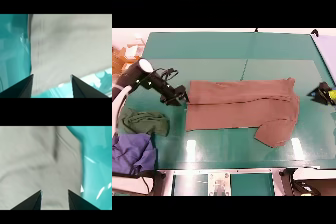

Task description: Fold the shirts.

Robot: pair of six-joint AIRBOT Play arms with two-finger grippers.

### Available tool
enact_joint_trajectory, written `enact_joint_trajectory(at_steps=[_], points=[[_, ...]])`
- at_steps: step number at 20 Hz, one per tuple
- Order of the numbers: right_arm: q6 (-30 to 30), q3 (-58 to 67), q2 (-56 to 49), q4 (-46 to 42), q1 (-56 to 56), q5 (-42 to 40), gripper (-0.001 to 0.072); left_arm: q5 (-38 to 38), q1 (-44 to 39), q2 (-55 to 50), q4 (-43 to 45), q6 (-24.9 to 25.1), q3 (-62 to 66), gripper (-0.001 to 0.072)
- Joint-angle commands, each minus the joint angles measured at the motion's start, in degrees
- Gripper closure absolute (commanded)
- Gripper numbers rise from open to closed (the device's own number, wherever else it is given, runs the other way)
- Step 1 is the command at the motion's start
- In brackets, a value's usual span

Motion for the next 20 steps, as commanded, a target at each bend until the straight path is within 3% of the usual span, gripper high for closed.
enact_joint_trajectory(at_steps=[1, 4, 7, 10, 14, 18, 19, 20], points=[[0.4, -16.8, 11.6, 0.5, -7.1, -6.9, 0.0339, 8.5, 0.3, 15.8, 0.5, -2.1, -19.4, 0.0172], [1.5, -28.6, 18.3, 0.8, -11.2, -12.0, 0.0339, 17.2, 0.3, 31.9, -3.2, -5.6, -39.5, 0.0172], [1.4, -35.1, 20.4, 5.0, -11.6, -15.2, 0.0338, 29.3, 0.3, 40.9, -15.7, -5.0, -53.6, 0.0172], [0.0, -37.5, 20.4, 7.8, -10.1, -16.1, 0.0339, 38.2, -1.2, 40.2, -28.3, 1.9, -60.4, 0.0173], [0.0, -37.6, 20.4, 8.2, -9.1, -17.3, 0.0338, 55.8, -11.0, 36.4, -35.0, 1.3, -60.9, 0.0173], [0.0, -37.6, 20.4, 8.2, -9.1, -16.8, 0.0338, 59.2, -15.1, 25.3, -43.5, 4.7, -57.6, 0.0185], [0.0, -37.6, 20.4, 8.2, -9.2, -16.3, 0.0337, 59.1, -15.1, 24.7, -43.2, 5.5, -55.8, 0.0453], [0.0, -37.6, 20.4, 8.2, -9.2, -15.6, 0.0337, 58.9, -15.1, 24.7, -42.5, 8.5, -53.4, 0.0673]])
